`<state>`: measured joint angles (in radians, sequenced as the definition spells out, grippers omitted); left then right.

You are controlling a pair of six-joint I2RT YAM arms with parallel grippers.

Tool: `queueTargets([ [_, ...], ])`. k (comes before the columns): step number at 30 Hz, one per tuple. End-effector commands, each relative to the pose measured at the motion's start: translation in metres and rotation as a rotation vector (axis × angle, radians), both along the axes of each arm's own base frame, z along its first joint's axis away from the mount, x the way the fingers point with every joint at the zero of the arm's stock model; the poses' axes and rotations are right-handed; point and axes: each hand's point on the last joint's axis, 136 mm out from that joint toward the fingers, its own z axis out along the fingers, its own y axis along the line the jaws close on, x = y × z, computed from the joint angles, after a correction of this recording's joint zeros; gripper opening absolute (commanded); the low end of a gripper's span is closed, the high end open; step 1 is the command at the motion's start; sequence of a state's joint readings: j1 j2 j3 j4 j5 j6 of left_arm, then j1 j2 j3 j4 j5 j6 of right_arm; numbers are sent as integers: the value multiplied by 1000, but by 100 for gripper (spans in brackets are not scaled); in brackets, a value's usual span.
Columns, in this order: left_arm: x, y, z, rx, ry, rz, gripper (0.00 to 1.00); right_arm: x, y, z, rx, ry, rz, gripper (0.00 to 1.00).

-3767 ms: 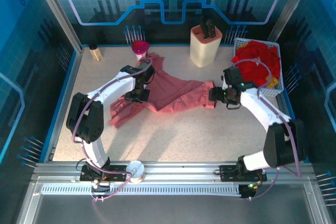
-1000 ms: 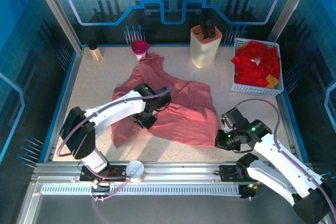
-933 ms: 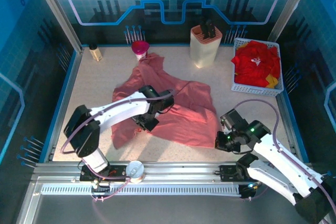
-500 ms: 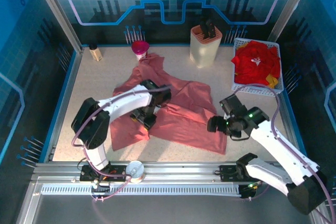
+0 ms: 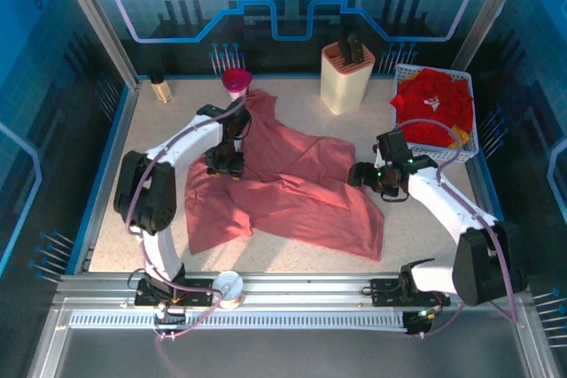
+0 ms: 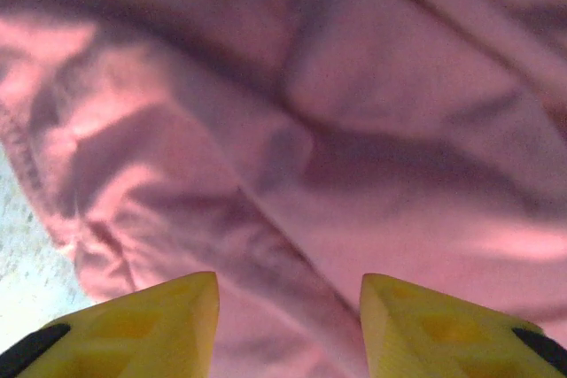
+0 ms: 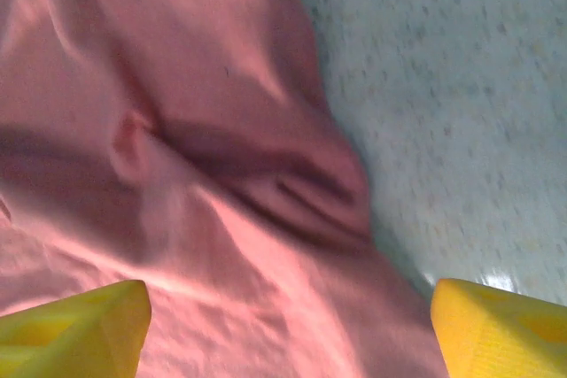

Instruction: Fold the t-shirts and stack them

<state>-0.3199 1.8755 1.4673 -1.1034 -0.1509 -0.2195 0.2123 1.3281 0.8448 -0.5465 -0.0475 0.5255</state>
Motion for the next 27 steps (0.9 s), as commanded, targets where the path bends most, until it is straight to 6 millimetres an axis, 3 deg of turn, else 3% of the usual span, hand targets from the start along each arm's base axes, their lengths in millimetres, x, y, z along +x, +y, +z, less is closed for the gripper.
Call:
queueTargets([
  [1, 33, 0, -13, -37, -15, 82, 44, 48, 10, 4, 73, -105, 14, 83],
  [4, 30, 14, -32, 29, 54, 102, 44, 78, 15, -11, 68, -68, 22, 83],
  [10, -2, 33, -56, 103, 167, 123, 40, 112, 23, -47, 81, 3, 19, 80],
  [20, -51, 50, -52, 159, 233, 191, 36, 141, 14, -74, -15, 92, 35, 78],
  [25, -67, 56, -45, 169, 213, 212, 37, 150, 25, -67, 11, 63, 83, 57],
  [27, -64, 56, -38, 159, 184, 213, 37, 155, 29, -60, 20, 41, 104, 36],
])
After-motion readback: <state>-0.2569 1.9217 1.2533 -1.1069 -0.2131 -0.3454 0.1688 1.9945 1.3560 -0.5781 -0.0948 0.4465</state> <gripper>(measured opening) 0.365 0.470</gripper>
